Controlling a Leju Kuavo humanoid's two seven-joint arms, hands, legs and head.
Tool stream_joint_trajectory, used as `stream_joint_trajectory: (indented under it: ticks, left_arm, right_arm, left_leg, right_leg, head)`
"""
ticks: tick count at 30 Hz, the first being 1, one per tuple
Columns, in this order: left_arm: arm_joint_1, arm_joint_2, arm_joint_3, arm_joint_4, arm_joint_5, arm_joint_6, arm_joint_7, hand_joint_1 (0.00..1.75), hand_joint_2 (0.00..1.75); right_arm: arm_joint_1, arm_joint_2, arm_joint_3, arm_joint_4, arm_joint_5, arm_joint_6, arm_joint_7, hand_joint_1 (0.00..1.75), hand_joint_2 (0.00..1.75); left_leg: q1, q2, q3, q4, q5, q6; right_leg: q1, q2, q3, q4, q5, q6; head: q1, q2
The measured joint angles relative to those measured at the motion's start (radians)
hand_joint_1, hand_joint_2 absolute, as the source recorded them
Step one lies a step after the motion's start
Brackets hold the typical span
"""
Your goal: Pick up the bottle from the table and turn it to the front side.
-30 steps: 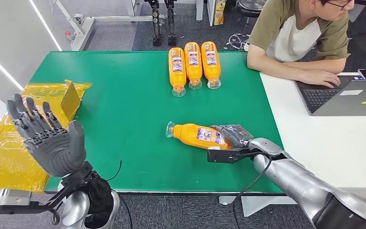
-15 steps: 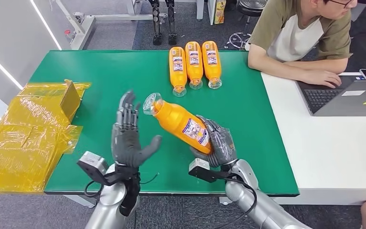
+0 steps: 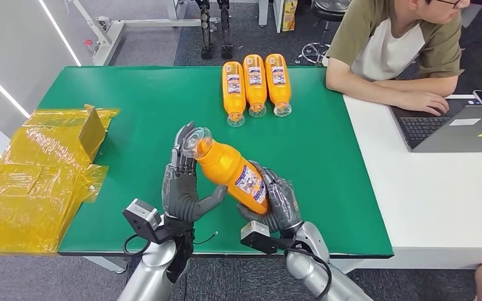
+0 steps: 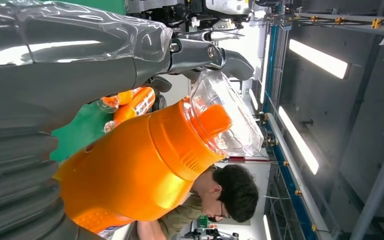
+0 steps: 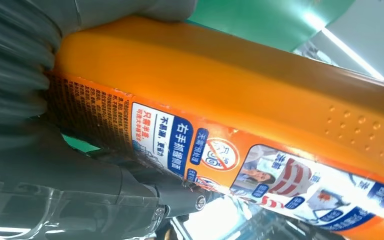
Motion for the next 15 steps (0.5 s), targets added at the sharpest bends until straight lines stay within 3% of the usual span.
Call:
stream_joint_trajectory:
  ticks: [15]
  left_arm:
    - [-0.025,-0.001,0.017,0.026,0.021,-0.037,-0.002,0.0,1.75]
  right_arm:
    - [-0.09,0.017,0.054,0.089,0.09,0.191,0.004,1.75,1.75]
  left_leg:
    - [0.0,0.0,0.0,0.0,0.0,0.0]
  right_leg:
    - [0.0,0.0,0.0,0.0,0.0,0.0]
  head:
    - [0.0,0.0]
